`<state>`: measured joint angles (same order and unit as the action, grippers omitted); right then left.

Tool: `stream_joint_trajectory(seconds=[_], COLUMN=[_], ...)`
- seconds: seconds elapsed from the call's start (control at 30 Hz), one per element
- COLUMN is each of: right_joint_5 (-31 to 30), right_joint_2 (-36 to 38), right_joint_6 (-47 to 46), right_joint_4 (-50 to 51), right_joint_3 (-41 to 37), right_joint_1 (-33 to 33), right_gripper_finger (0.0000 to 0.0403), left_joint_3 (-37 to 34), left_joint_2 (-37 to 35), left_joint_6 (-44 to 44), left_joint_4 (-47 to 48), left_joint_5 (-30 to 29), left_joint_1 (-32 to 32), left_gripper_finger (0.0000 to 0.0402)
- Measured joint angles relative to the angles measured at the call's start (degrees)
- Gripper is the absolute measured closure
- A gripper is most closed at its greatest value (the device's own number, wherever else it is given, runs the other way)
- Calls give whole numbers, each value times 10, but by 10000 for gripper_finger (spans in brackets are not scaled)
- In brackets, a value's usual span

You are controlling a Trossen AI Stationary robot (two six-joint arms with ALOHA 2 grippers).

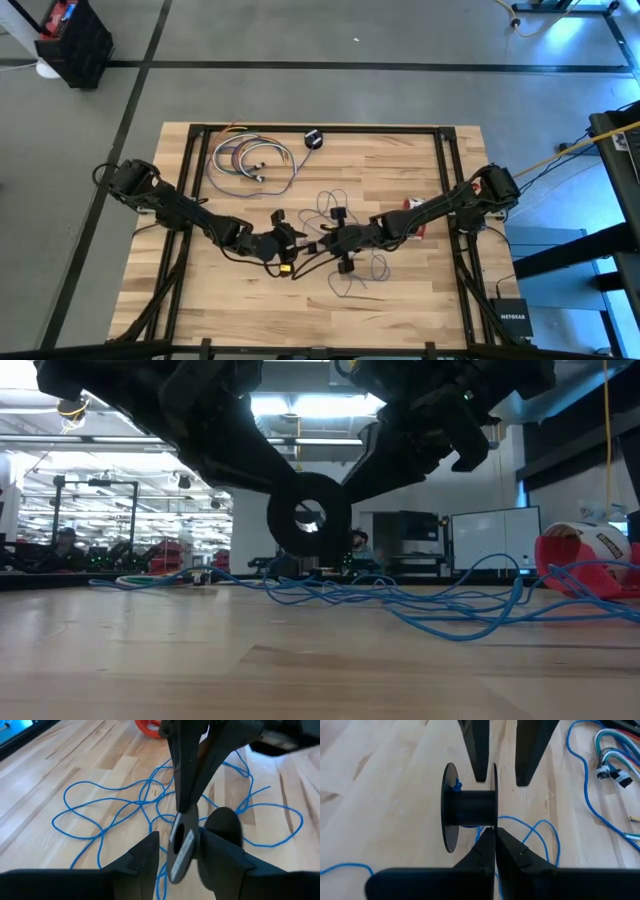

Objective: Coil cords
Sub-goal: Coil the blue wire onto the spool

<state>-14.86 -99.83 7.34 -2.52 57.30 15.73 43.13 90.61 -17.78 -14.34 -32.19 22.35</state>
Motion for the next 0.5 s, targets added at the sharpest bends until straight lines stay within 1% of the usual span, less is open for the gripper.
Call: stream_joint_trajectory(seconds=[0.13, 0.37, 0.43, 0.5], right_joint_5=[10, 9, 9, 10], right_joint_2=[0, 0, 0, 0], right_joint_6=[0, -1, -6, -24], right_joint_4=[-8, -9, -9, -5], right_joint_3=[0, 0, 0, 0], right_joint_1=[0, 0, 0, 0], right_gripper_finger=[396, 392, 387, 380], left_joint_3=[0, 0, 0, 0], left_joint_2=[0, 0, 0, 0], left_joint_6=[4, 19, 22, 29], left_joint_4=[1, 3, 2, -1], left_joint_5=[1, 3, 3, 3], left_joint_1=[0, 0, 0, 0], left_gripper_finger=[299, 386, 396, 394])
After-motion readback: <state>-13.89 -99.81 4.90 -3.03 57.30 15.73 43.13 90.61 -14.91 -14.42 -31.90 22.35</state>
